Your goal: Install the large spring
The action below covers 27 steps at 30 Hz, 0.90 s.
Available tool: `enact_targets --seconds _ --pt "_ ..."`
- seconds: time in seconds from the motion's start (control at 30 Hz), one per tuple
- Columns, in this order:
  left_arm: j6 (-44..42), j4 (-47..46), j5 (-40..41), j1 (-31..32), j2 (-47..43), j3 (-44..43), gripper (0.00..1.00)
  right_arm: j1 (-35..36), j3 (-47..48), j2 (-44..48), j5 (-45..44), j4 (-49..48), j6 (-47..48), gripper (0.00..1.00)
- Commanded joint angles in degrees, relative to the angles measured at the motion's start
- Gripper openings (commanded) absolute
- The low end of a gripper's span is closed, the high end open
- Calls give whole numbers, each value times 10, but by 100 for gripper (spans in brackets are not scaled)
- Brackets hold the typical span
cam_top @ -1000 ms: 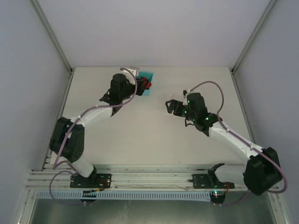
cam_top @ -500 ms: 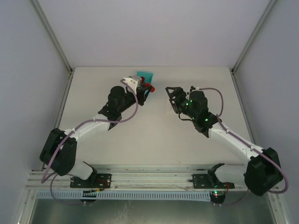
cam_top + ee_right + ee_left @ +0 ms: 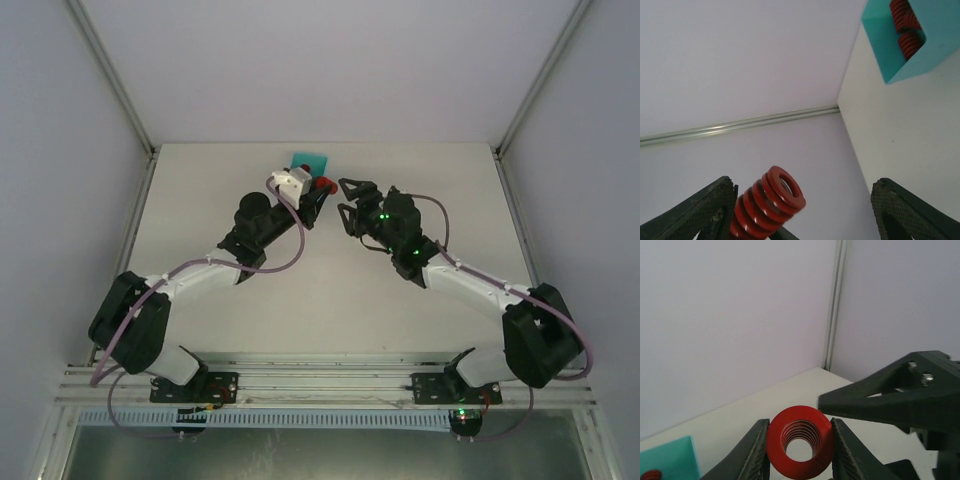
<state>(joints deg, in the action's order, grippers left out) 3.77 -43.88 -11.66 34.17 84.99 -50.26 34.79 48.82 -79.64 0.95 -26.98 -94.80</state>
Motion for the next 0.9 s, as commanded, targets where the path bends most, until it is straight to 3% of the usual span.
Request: enact_targets --seconds 0.0,0.17,0.37,0.7,0.8,0.87 --pt "-35 -77 -14 13 6 8 0 6 36 -13 -26 -76 -48 76" --pt "-57 -100 -23 20 16 19 0 12 43 -30 -28 -106 -67 76" --pt "-63 -123 -20 24 20 23 0 12 29 -34 -24 -145 -83 67" --pt "-87 -157 -3 24 30 23 0 13 30 -38 5 -159 -117 74" --pt "-90 -178 0 24 35 29 0 13 34 -39 16 -165 -123 74" --pt "-88 -191 1 24 35 34 0 13 32 -42 22 -178 -125 69"
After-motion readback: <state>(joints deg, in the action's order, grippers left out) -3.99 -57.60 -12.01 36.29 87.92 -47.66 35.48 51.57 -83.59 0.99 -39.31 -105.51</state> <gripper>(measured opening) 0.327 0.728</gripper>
